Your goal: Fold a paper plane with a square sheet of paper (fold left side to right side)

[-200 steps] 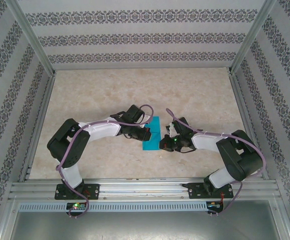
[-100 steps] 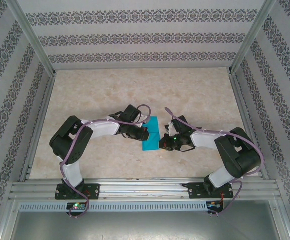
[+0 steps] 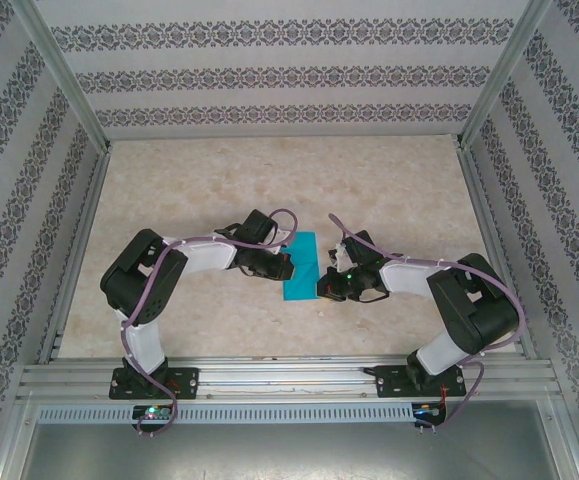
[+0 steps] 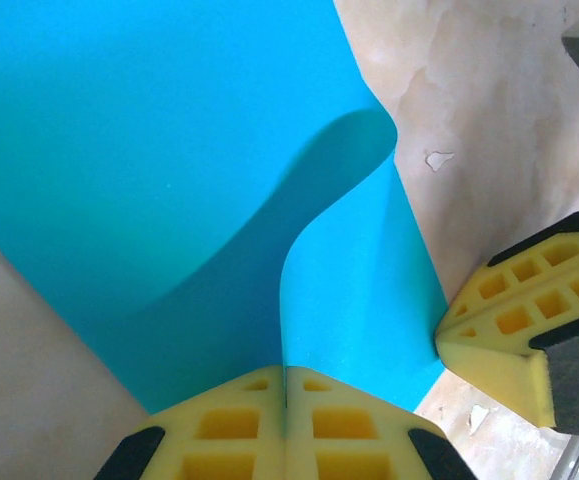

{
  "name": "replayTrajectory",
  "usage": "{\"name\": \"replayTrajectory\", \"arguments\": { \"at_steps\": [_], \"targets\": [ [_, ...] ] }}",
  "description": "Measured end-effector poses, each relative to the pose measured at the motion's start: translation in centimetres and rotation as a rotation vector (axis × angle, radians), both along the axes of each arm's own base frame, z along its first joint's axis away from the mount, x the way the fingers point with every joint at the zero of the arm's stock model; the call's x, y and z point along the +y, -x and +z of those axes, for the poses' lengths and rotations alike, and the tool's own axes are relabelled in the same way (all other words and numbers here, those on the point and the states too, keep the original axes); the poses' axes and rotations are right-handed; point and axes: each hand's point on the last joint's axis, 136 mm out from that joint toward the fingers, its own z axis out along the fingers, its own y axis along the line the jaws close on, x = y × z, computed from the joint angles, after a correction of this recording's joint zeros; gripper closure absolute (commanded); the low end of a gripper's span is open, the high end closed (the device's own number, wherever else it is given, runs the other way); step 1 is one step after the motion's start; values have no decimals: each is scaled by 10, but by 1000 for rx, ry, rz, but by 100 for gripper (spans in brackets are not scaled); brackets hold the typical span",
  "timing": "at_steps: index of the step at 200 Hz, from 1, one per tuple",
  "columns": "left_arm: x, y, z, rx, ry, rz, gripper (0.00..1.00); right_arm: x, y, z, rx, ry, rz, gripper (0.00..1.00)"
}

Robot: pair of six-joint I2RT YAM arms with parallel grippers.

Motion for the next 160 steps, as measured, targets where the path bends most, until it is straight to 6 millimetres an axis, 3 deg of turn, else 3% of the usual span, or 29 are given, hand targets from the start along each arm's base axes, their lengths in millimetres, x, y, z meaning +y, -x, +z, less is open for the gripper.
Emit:
{"name": "replayTrajectory", "arguments": {
  "at_steps": [160],
  "targets": [
    [4,-5,-3,-14,-14,17,100,0,0,0,-1,0,2,100]
  ]
}}
